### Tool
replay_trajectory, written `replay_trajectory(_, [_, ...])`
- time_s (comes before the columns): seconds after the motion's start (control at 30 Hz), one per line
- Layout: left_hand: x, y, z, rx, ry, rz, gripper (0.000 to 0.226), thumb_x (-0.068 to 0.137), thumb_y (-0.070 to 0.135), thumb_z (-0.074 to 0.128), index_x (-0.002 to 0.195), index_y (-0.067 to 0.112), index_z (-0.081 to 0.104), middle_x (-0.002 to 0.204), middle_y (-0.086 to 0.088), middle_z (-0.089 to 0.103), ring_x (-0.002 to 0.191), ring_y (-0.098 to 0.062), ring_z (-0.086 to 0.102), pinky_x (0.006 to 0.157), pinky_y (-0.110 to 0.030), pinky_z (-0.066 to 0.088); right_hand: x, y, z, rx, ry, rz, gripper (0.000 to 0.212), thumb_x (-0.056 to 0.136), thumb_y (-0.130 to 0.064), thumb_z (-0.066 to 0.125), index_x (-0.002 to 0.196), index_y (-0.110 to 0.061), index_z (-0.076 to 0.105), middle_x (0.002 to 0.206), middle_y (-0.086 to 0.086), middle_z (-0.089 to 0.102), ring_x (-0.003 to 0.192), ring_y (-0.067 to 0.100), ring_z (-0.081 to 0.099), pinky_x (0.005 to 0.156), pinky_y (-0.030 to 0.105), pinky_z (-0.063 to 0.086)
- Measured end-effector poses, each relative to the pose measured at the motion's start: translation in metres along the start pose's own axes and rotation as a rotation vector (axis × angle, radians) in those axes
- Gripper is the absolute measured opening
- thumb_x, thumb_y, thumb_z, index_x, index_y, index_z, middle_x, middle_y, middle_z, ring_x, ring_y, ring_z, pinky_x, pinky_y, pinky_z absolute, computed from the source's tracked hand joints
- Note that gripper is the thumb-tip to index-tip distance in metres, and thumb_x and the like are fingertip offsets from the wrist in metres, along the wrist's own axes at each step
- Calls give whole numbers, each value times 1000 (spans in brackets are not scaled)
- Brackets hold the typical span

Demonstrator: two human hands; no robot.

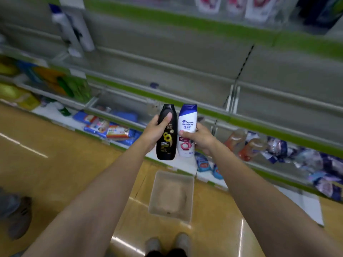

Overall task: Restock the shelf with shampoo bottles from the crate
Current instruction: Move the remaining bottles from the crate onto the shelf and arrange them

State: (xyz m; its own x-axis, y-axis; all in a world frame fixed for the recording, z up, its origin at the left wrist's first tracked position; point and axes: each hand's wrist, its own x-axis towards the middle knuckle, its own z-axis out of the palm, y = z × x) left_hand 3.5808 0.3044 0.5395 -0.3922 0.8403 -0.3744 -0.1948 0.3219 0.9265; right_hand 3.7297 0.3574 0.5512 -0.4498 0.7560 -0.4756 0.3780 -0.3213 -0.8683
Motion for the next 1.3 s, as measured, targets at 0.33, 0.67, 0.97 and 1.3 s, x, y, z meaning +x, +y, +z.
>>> replay_trajectory(0.33, [-23, 133, 40, 51, -2, 206, 49, 89, 42, 59, 122, 8, 50, 109, -13, 65, 86, -22, 63, 76, -32, 52, -52, -113, -52, -78, 47, -217, 22, 85, -10, 68, 101, -14, 54, 104, 10, 65, 70, 11, 60, 58, 24, 48])
replay_trajectory(0.67, [-60, 205, 71, 108, -75, 370, 27, 78, 18, 76, 93, 17, 54, 90, -5, 65, 81, -20, 63, 81, -35, 53, -87, -168, -89, -121, 142, -426, 30, 83, -12, 70, 109, -17, 57, 103, 6, 65, 81, 14, 61, 62, 22, 46])
replay_trajectory(0.97, [-60, 248, 86, 168, -99, 437, 17, 77, 11, 72, 91, 14, 62, 95, -14, 69, 86, -29, 65, 86, -42, 53, -108, -205, -109, -199, 270, -514, 44, 84, -12, 69, 125, -7, 53, 123, 13, 61, 107, 25, 59, 89, 32, 47])
replay_trajectory(1.3, [-27, 291, 69, 159, -109, 507, 52, 81, 11, 70, 125, 8, 43, 112, -12, 59, 101, -29, 60, 88, -41, 48, -71, -267, -109, -202, 658, -570, 53, 82, -26, 71, 119, -7, 39, 120, 10, 60, 108, 27, 60, 93, 44, 50])
